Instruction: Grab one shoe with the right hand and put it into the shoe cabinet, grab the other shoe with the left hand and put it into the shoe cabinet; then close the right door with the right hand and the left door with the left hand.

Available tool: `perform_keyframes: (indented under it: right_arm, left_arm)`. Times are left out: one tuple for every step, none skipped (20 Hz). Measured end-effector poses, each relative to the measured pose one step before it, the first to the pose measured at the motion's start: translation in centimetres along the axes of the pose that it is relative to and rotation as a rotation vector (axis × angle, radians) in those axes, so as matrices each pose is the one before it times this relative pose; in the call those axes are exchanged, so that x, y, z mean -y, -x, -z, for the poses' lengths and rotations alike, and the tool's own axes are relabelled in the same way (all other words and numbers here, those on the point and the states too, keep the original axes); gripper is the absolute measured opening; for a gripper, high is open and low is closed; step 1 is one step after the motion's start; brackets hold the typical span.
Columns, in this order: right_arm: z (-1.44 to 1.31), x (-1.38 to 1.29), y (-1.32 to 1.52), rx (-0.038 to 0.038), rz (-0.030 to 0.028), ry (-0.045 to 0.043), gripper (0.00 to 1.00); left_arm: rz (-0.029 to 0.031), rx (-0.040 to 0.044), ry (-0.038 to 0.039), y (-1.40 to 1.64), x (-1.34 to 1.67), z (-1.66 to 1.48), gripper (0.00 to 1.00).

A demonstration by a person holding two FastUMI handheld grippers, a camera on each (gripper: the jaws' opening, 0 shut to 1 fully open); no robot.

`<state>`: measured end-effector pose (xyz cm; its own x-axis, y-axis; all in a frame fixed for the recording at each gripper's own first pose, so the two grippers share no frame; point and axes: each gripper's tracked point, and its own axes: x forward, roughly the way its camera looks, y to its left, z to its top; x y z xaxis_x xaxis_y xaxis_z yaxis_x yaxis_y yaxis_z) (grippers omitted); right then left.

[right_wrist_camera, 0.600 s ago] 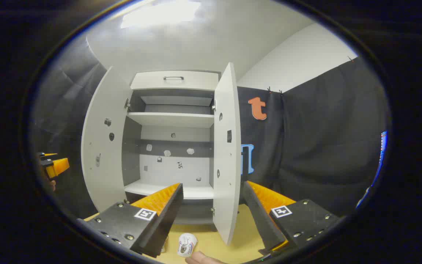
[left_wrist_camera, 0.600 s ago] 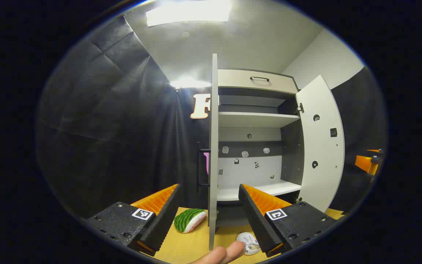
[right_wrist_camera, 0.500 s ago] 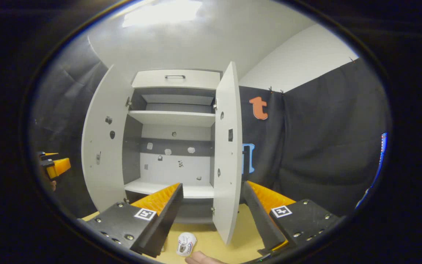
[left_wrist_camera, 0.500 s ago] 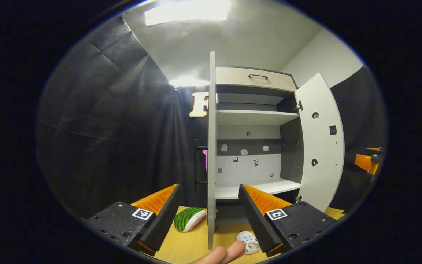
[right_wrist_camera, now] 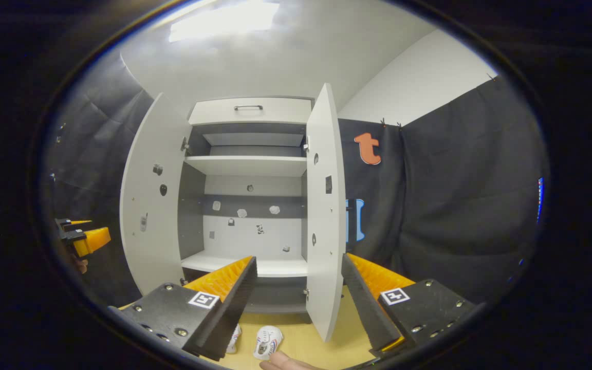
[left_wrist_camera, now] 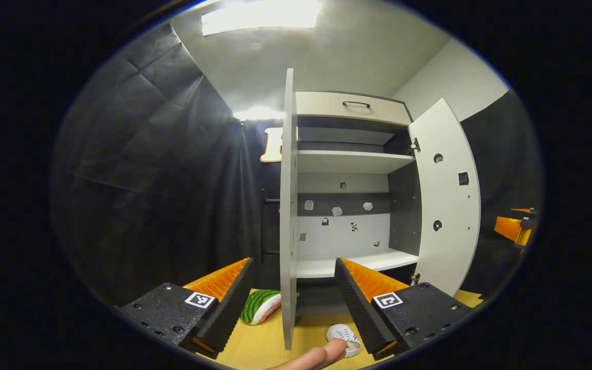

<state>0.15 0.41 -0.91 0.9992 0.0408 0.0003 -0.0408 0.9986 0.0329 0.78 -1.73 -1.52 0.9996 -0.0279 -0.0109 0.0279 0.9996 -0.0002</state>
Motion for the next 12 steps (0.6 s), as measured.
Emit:
perform_keyframes:
  right_arm:
    - [0.009,0.008,-0.198,0.00180,0.00036,-0.00207,0.98]
    - [0.048,0.009,-0.076,-0.00075,0.00132,0.00081,0.98]
    - [0.165,-0.036,-0.043,-0.00244,-0.00069,0.00404,0.98]
    - [0.171,-0.131,-0.010,-0.00344,-0.00178,0.00370,0.99]
    - [0.267,-0.214,-0.125,-0.00541,-0.00324,0.00474,0.94]
    - [0.441,-0.212,-0.207,-0.00554,-0.00318,0.00508,0.99]
    - [0.453,-0.221,-0.124,-0.00790,-0.00477,0.00495,0.99]
    - [0.432,-0.291,-0.220,-0.00564,-0.00514,0.00176,0.98]
    - [0.635,-0.149,-0.379,-0.00944,-0.00072,0.00604,0.98]
    - [0.681,-0.138,-0.357,-0.00945,0.00023,0.00802,0.98]
    - [0.736,-0.207,-0.457,-0.00707,0.00054,0.00505,0.98]
    - [0.850,-0.195,-0.391,-0.00903,0.00033,0.00298,0.94]
  left_arm:
    - [0.00123,-0.00529,0.00063,-0.130,-0.030,0.182,0.93]
    - [0.00144,-0.00173,-0.00058,-0.123,0.032,0.196,0.96]
    - [0.00305,0.00568,0.00103,-0.134,0.073,0.029,0.96]
    - [0.00308,0.00060,0.00660,-0.207,0.064,0.157,0.93]
    - [0.00907,-0.00599,0.00669,-0.041,0.225,0.319,0.96]
    - [0.00693,0.00019,0.01375,0.064,0.145,0.281,0.96]
    - [0.00868,0.00263,0.01471,-0.002,0.149,0.003,0.96]
    - [0.01421,0.00254,0.01288,0.085,0.225,0.219,0.96]
    - [0.01666,-0.00815,0.00610,0.090,0.363,0.424,0.96]
    - [-0.01140,-0.00482,0.00122,0.258,-0.425,0.600,0.93]
    - [-0.01511,0.01078,-0.00711,0.081,-0.496,-0.042,0.96]
    - [-0.00859,0.00316,-0.00644,0.277,-0.307,0.355,0.96]
